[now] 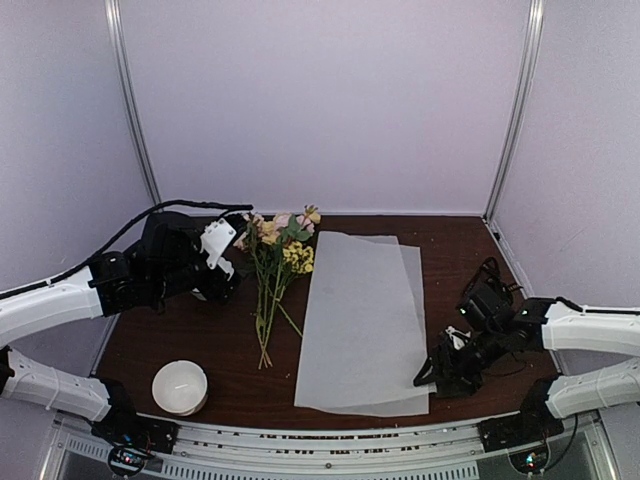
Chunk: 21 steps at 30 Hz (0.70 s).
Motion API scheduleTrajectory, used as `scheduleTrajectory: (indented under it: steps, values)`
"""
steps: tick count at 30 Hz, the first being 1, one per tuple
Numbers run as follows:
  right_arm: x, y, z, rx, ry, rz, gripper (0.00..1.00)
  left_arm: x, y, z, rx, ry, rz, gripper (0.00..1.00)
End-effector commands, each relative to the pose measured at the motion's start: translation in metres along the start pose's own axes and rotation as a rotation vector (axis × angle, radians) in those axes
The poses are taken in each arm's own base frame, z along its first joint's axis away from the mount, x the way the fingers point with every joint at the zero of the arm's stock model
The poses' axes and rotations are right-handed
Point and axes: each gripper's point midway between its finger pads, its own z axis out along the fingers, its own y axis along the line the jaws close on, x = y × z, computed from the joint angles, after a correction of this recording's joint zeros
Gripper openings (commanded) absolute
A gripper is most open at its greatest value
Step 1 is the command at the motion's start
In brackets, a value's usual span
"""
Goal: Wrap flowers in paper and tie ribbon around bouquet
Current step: Move the folded wrapping paper to the center of the board.
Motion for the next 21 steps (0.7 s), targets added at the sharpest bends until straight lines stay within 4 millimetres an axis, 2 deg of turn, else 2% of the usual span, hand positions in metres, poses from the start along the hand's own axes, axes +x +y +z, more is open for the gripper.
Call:
scheduleTrajectory:
  steps: [1, 7, 9, 11, 12, 15, 18, 21]
  values:
    - [0.013, -0.023, -0.005, 0.097, 0.012, 0.024, 0.67, -0.004, 0.003, -0.003, -0.011, -0.028, -0.002, 0.92]
    - [0.012, -0.061, -0.034, 0.357, -0.048, -0.032, 0.75, -0.005, 0.001, -0.005, 0.001, -0.034, -0.003, 0.92]
    - [0.015, -0.054, -0.026, 0.314, -0.046, -0.024, 0.75, -0.004, 0.000, -0.004, 0.003, -0.030, -0.005, 0.92]
    - [0.020, -0.031, -0.006, 0.184, -0.014, -0.022, 0.75, -0.003, -0.002, -0.004, 0.013, -0.027, -0.008, 0.91]
    - [0.023, -0.026, 0.002, 0.152, 0.007, -0.010, 0.75, -0.003, -0.004, -0.004, 0.023, -0.027, -0.010, 0.91]
    - [0.024, -0.024, 0.014, 0.133, 0.026, -0.005, 0.75, -0.003, -0.013, -0.005, 0.062, -0.032, -0.008, 0.95]
    - [0.016, -0.014, 0.021, 0.092, 0.004, -0.019, 0.75, -0.002, -0.038, -0.005, 0.158, -0.034, -0.004, 0.94]
    - [0.011, -0.014, 0.031, 0.108, 0.018, -0.039, 0.74, 0.009, -0.075, -0.003, 0.259, 0.022, 0.038, 0.91]
